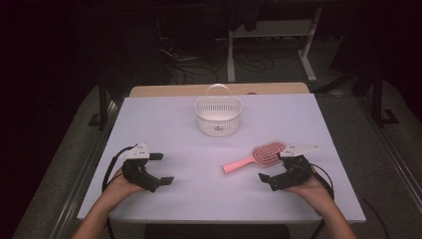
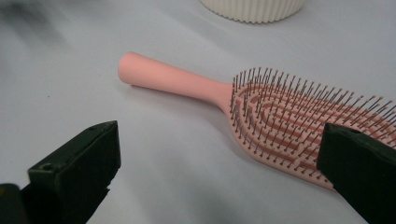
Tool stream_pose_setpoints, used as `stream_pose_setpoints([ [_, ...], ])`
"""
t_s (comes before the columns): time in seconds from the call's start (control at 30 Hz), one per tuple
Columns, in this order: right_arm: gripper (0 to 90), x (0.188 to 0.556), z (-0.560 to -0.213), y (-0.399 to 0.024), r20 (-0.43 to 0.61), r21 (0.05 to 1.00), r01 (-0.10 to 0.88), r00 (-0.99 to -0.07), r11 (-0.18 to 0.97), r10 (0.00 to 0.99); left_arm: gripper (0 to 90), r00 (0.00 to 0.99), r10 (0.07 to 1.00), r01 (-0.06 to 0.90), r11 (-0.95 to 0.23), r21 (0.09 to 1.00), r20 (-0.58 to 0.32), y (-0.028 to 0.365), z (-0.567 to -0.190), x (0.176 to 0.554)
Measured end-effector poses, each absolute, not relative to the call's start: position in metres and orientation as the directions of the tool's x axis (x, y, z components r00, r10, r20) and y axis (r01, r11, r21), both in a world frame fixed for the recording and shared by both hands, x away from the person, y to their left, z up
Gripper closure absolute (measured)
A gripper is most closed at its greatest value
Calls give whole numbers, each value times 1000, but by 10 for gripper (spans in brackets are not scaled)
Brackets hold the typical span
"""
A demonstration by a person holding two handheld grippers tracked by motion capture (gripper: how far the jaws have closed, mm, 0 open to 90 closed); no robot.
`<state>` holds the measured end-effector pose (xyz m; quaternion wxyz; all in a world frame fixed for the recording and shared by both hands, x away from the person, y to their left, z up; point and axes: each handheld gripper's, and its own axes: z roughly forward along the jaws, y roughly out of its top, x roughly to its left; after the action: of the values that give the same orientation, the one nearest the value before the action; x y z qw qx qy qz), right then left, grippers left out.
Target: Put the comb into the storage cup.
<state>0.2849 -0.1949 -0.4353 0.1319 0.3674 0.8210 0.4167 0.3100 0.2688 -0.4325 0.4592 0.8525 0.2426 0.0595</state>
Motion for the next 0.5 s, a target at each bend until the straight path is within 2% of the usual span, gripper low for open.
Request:
stream_pose_setpoints([
  [0.5,0,285,-433,-195,98,784,496,-694,374,714,0,875,465,369,-460,808,-135,268,-434,310],
])
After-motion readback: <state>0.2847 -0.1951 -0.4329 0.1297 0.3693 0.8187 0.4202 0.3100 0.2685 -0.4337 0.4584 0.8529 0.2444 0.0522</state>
